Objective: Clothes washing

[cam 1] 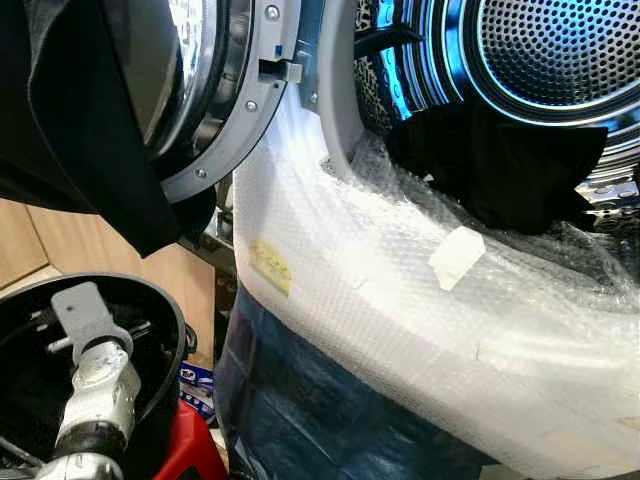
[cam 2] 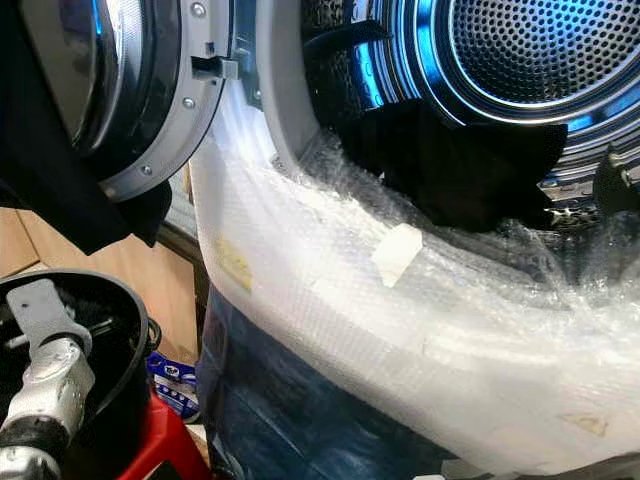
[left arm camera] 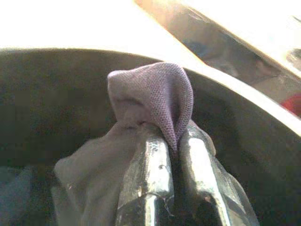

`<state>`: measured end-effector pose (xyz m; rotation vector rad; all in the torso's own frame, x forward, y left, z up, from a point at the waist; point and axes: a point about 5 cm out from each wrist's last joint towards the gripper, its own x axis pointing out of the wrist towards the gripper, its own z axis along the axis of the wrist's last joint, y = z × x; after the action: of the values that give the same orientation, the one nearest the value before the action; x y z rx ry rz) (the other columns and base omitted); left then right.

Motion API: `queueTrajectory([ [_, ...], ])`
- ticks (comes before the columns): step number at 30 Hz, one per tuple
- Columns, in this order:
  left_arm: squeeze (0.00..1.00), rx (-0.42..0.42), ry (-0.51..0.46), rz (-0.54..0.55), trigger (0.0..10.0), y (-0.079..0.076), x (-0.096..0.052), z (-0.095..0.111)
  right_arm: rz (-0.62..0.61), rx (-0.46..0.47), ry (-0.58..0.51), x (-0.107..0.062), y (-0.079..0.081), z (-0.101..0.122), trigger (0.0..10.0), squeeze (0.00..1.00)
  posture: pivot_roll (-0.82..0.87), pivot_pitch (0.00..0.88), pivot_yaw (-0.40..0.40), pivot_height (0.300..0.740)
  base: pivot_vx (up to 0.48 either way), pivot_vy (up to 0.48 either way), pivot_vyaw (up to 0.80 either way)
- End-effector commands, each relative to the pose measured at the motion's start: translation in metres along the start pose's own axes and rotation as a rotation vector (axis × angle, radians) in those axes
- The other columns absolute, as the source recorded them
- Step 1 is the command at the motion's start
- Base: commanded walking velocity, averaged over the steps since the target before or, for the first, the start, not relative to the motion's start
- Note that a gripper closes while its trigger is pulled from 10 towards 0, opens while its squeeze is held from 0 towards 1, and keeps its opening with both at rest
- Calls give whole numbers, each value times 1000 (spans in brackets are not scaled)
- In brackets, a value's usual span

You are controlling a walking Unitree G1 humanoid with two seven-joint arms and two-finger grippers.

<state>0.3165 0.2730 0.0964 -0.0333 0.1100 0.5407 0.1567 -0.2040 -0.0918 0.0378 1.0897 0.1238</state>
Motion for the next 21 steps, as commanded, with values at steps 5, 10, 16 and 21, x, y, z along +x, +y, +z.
queueTrajectory([
  [5,0,109,-110,-284,0,-29,-18,12,-9,0,7,-1,-2,-2,10000,0,-4,55,-179,740,0,0,0],
  [10,0,77,-228,-628,0,-44,-45,33,-7,-2,4,0,-1,-1,10000,0,6,59,-166,740,0,0,0],
  [16,0,-50,-303,-1067,0,-52,-91,95,9,10,-10,1,3,2,10000,0,41,49,-163,740,0,0,0],
  [21,0,80,-172,-1382,0,-52,-118,95,16,-22,-6,2,7,4,10000,0,40,43,-151,740,0,0,0],
])
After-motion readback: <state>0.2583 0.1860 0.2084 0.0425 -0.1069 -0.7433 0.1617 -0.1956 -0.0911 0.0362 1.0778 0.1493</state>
